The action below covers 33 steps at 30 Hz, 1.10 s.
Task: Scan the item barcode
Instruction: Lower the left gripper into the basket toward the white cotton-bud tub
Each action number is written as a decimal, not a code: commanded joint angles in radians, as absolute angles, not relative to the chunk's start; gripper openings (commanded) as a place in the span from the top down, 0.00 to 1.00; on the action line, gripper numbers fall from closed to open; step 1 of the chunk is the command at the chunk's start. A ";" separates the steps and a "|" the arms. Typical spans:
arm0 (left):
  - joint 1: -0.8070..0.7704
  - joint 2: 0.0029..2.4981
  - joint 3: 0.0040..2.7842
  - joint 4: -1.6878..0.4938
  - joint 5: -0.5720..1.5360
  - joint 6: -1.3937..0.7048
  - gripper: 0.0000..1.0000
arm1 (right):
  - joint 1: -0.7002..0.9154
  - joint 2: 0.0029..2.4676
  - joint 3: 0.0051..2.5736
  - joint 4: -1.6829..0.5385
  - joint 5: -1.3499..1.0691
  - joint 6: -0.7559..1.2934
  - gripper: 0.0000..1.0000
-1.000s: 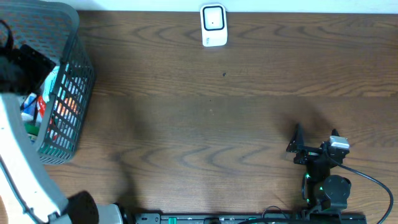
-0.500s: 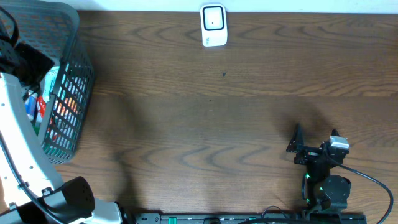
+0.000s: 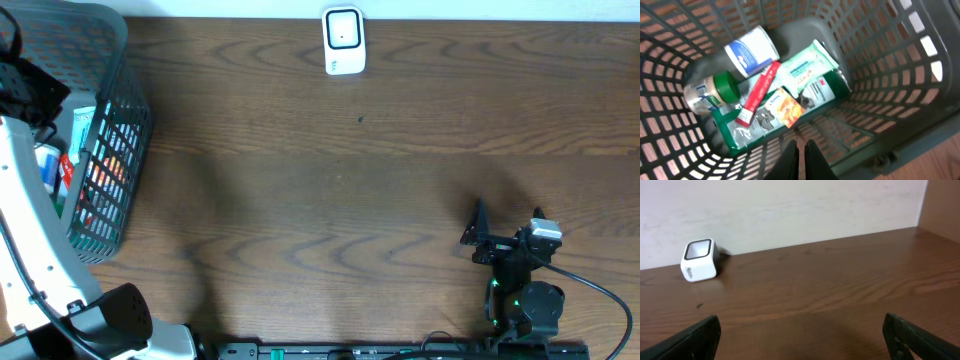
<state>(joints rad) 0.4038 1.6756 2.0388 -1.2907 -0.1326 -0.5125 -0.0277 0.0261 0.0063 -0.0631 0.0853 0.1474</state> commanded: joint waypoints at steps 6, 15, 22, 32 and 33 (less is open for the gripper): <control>0.403 1.680 2.032 -1.277 -0.261 -0.562 0.93 | -0.025 0.026 0.006 -0.067 0.088 0.133 0.01; 0.410 1.690 2.014 -1.224 -0.282 -0.563 0.93 | -0.025 0.026 0.006 -0.067 0.088 0.133 0.01; 0.442 1.745 2.014 -1.225 -0.282 -0.582 0.91 | -0.025 0.026 0.006 -0.067 0.088 0.133 0.01; 0.469 1.813 2.014 -1.220 -0.282 -0.582 0.78 | -0.025 0.025 0.006 -0.067 0.088 0.133 0.01; 0.471 1.819 2.014 -1.217 -0.282 -0.582 0.78 | -0.025 0.026 0.006 -0.067 0.088 0.133 0.01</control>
<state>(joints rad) 0.4595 1.7985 2.0209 -1.2221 -0.2657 -0.5789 -0.0277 0.0261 0.0063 -0.0631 0.0853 0.1474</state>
